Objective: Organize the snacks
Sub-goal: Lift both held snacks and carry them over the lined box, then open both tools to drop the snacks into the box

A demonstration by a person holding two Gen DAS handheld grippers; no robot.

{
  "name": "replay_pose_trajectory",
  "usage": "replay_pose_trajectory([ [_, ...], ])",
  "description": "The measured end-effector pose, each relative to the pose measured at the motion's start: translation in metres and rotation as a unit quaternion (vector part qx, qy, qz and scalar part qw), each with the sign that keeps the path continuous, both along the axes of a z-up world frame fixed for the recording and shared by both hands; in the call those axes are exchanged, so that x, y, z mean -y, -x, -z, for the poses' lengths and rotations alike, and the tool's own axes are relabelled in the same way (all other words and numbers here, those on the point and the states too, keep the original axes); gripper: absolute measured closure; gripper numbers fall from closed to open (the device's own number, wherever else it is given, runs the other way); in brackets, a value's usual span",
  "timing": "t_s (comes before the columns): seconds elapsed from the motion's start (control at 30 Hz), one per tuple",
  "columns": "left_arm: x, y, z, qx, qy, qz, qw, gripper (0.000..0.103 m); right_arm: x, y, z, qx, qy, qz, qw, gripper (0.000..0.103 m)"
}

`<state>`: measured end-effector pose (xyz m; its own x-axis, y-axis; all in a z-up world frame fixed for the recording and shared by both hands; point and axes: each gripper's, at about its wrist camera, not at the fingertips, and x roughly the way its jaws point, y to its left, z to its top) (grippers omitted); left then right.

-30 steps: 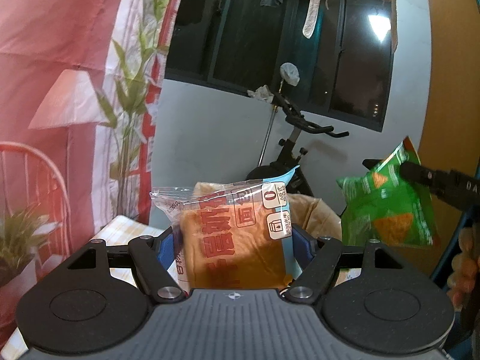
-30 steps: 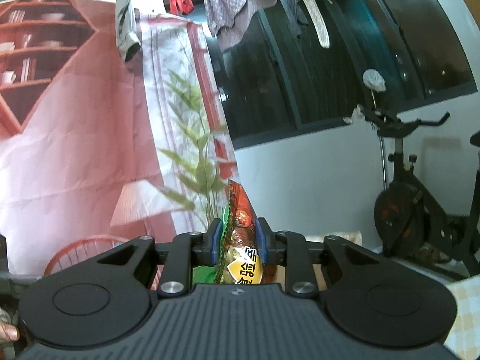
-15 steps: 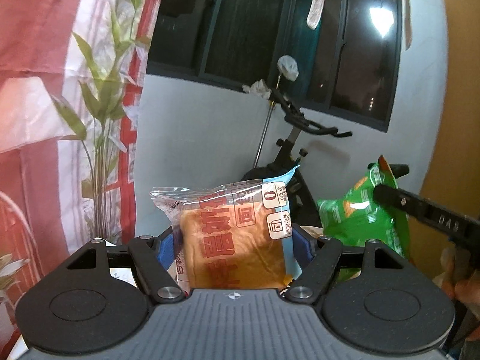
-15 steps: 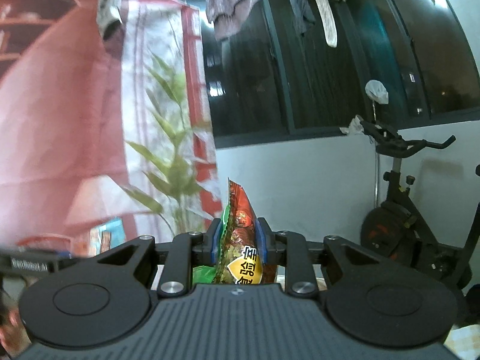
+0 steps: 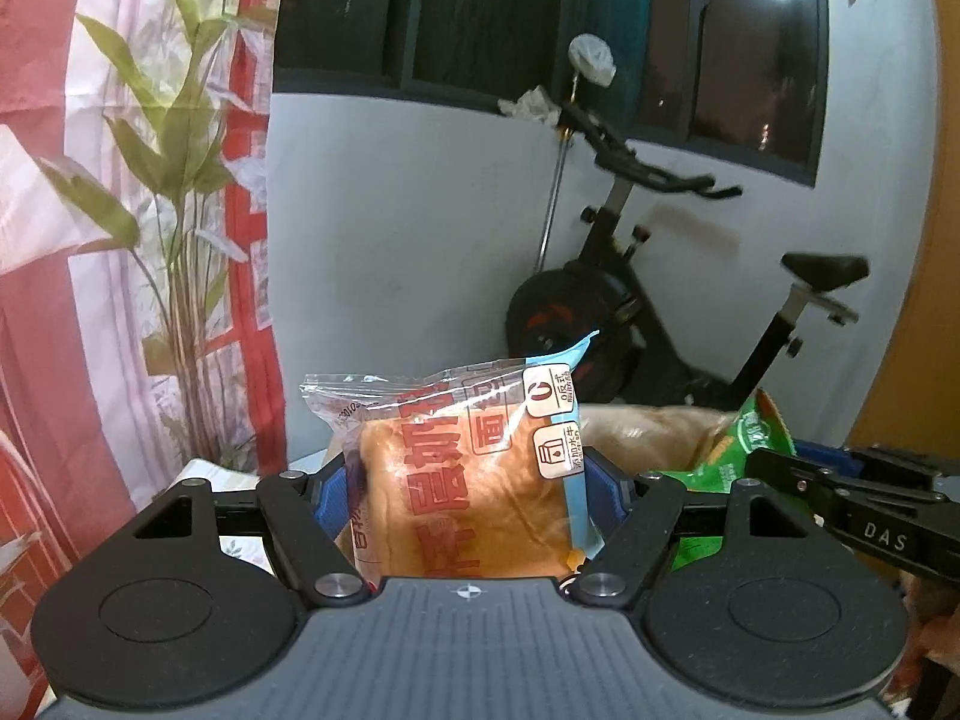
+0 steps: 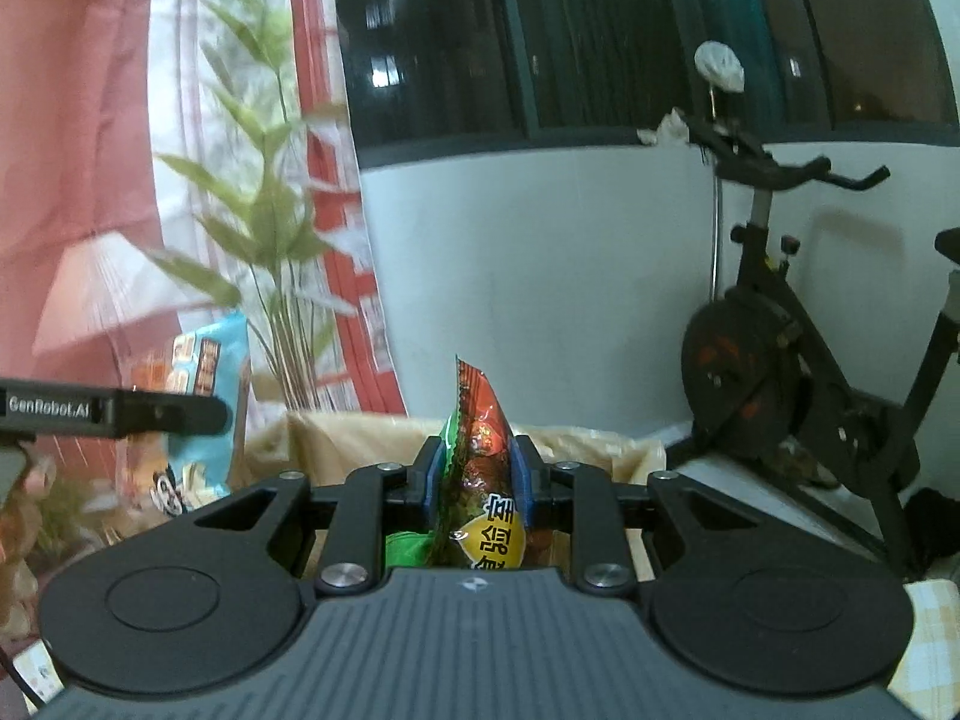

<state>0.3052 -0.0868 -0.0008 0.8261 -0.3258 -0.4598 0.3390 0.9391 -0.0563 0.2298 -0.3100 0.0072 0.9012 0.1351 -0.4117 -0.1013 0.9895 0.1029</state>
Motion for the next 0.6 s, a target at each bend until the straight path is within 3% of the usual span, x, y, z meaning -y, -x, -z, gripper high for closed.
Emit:
replay_pose_trajectory([
  [0.13,0.004,-0.002,0.014,-0.014,-0.019,-0.002,0.9997,0.026,-0.008,0.0,0.014,-0.021,0.049,-0.006,0.999,0.077],
  [0.23,0.003,-0.006,0.019,-0.026,-0.027,-0.017,0.9992,0.025,-0.006,0.0,0.021,-0.037,0.053,0.007,0.998,0.075],
  [0.33,-0.006,-0.001,0.019,-0.029,-0.007,-0.015,0.9994,0.02,-0.002,0.006,0.023,-0.036,0.048,0.027,0.998,0.071],
  [0.47,-0.012,0.01,0.008,-0.004,0.006,-0.021,0.9998,0.015,-0.001,0.019,0.023,-0.032,0.047,0.014,0.998,0.048],
  [0.6,-0.017,0.025,-0.006,0.01,0.023,-0.018,0.9995,0.015,-0.001,0.03,0.018,-0.024,0.042,0.006,0.999,0.035],
])
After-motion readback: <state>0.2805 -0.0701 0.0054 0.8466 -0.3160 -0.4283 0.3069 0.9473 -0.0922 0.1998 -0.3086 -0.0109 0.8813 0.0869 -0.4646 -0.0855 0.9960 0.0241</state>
